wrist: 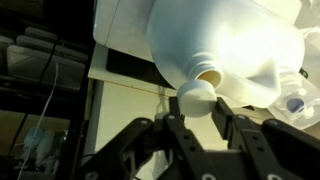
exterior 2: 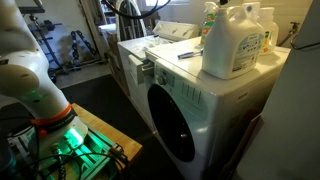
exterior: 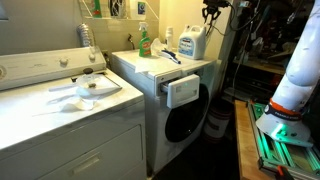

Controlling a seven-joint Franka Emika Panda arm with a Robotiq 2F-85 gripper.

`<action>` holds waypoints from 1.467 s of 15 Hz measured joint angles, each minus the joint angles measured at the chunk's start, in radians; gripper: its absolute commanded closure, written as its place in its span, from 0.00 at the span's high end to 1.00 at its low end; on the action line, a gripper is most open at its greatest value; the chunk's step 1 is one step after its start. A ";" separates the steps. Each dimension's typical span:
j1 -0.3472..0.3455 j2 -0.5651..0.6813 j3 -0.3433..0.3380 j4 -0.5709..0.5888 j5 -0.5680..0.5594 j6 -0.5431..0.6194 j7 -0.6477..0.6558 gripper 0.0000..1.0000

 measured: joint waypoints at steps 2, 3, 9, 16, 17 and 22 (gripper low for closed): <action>0.000 0.033 0.000 0.027 0.016 0.000 0.000 0.13; 0.000 0.048 0.000 0.040 0.023 -0.001 0.000 0.13; 0.002 0.109 0.000 0.115 0.055 -0.031 -0.007 0.13; 0.006 0.149 0.000 0.197 0.042 -0.155 -0.017 0.13; 0.007 0.152 0.000 0.201 0.038 -0.159 -0.016 0.13; 0.012 0.154 0.001 0.204 0.009 -0.170 -0.015 0.13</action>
